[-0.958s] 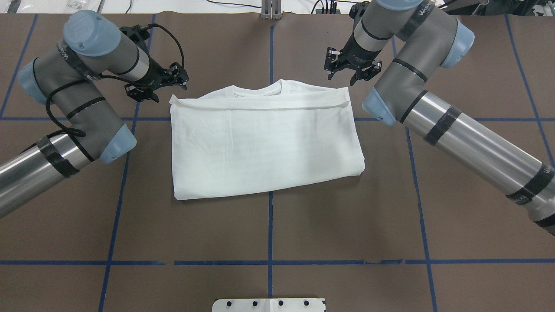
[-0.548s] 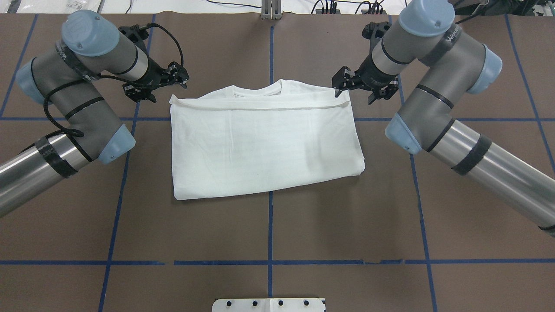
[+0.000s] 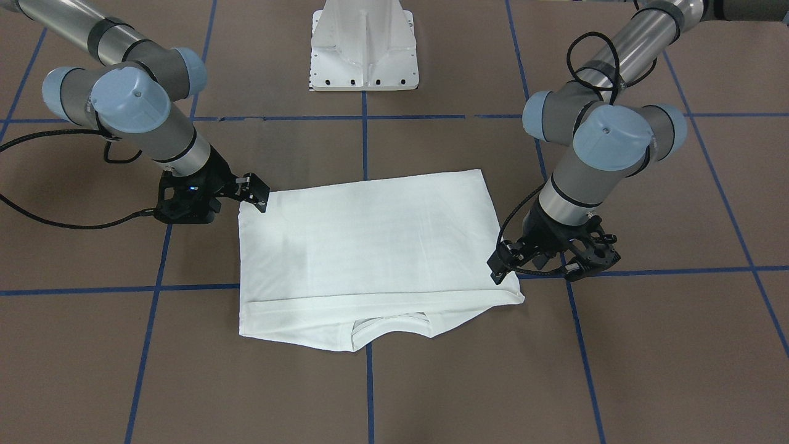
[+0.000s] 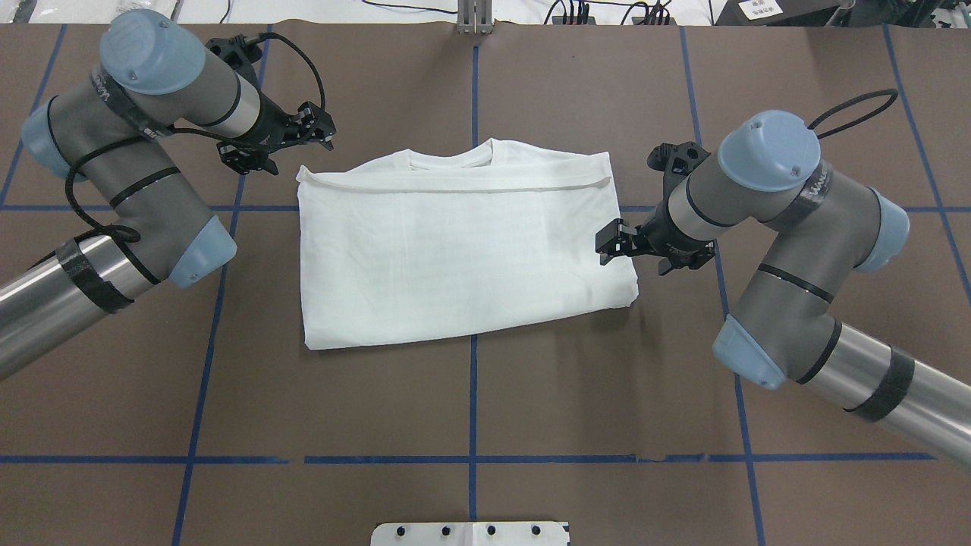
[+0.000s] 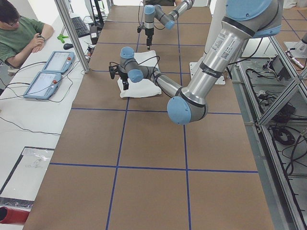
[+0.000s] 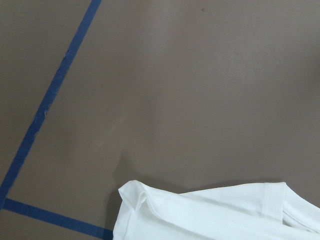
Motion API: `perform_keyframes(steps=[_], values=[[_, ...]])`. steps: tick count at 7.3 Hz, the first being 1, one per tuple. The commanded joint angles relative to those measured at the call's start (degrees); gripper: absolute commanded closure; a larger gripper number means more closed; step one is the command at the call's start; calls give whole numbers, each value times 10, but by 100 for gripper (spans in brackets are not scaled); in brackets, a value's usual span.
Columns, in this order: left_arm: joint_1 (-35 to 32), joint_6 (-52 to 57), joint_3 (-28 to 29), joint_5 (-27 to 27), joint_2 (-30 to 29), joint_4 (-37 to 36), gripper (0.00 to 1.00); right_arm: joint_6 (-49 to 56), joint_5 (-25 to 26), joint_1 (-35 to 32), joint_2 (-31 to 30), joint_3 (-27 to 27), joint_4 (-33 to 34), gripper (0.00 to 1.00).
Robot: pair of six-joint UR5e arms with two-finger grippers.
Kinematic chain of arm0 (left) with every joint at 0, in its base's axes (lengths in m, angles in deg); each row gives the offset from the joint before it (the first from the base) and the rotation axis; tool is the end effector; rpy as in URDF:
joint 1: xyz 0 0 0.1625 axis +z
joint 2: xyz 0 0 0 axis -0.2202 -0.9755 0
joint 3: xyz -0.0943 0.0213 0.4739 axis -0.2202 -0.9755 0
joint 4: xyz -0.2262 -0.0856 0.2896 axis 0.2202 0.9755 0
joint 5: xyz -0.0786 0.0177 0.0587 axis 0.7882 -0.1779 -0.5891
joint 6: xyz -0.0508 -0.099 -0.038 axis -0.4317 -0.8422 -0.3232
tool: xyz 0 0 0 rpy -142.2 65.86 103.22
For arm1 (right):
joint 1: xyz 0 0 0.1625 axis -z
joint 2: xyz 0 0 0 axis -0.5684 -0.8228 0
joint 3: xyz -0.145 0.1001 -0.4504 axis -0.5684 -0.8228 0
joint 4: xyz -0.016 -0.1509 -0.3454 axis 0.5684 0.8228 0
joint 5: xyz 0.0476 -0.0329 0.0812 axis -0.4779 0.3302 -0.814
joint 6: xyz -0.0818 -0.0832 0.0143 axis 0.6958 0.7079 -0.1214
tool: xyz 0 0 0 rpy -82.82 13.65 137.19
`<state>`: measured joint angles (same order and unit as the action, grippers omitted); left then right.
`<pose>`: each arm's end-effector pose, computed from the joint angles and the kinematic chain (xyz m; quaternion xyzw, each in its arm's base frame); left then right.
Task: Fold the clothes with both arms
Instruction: 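Lower the right gripper to the folded shirt's side edge nearest it and grasp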
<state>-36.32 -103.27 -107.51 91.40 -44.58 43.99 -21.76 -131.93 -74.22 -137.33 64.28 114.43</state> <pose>0.4108 -0.6008 0.3931 0.0421 0.4693 -0.2044 0.8580 -0.4359 -0.4575 0.4395 -0.0153 -0.4518 0.0527 0.8905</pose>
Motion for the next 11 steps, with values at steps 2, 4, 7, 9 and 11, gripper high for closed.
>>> perform_keyframes(steps=[2,4,7,9,11], values=[[0,-1,-14,1,2,-9,1,-2,24,31,-5,-13,0,6],[-1,-1,-19,1,3,-10,1,-2,22,35,-4,-12,-1,25],[-1,-1,-19,0,2,-12,1,-2,17,33,-3,-11,-1,100],[-1,-2,-18,0,1,-12,1,1,14,28,-5,-6,1,100],[-1,-2,-20,-1,-1,-12,1,1,6,13,-46,34,2,100]])
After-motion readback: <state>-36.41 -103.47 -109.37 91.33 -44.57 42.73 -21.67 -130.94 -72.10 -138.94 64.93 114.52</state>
